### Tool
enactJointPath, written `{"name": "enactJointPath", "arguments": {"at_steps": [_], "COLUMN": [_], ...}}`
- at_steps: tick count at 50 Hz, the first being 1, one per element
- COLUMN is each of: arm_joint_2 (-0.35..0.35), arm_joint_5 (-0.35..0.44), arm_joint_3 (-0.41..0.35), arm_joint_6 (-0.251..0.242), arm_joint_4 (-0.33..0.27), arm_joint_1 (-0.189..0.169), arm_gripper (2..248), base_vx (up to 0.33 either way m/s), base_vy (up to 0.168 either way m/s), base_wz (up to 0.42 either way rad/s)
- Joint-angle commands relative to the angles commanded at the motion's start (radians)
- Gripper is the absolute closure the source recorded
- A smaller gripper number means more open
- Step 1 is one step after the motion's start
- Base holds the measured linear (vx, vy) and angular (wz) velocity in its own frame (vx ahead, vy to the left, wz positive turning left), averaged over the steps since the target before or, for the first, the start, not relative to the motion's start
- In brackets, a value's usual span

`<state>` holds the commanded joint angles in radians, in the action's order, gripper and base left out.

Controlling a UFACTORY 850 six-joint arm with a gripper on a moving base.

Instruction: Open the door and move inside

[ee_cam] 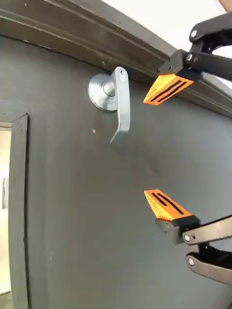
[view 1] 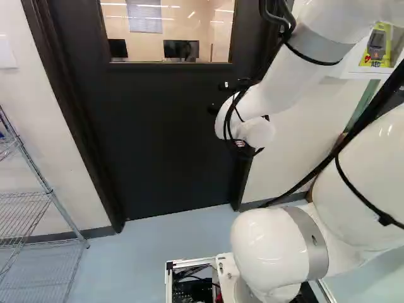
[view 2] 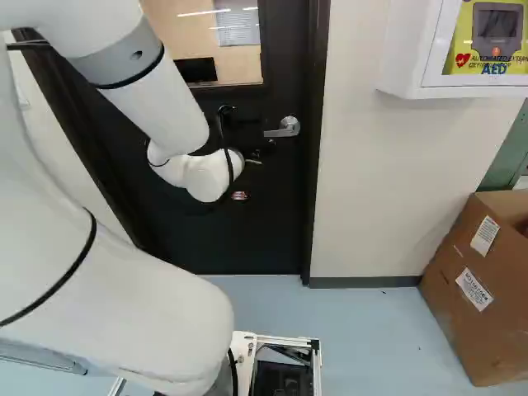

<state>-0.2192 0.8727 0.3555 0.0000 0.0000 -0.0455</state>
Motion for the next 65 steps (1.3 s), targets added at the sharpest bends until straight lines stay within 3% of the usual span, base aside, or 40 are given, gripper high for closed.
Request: {"name": "enactJointPath", "arguments": {"at_steps": [38, 65], "arm_joint_2": [-0.067, -0.008], "arm_joint_5": [0.0, 0.0], "arm_joint_3": [0.024, 0.077], "arm_joint_6": [0.0, 0.0], "arm_joint_4": [0.0, 0.0], "arm_joint_1": [0.0, -0.024], "arm_gripper": [3, 3], "base_vx": [0.0, 0.0], "base_vy": [0.0, 0.0], "base_wz": [0.0, 0.0]}}
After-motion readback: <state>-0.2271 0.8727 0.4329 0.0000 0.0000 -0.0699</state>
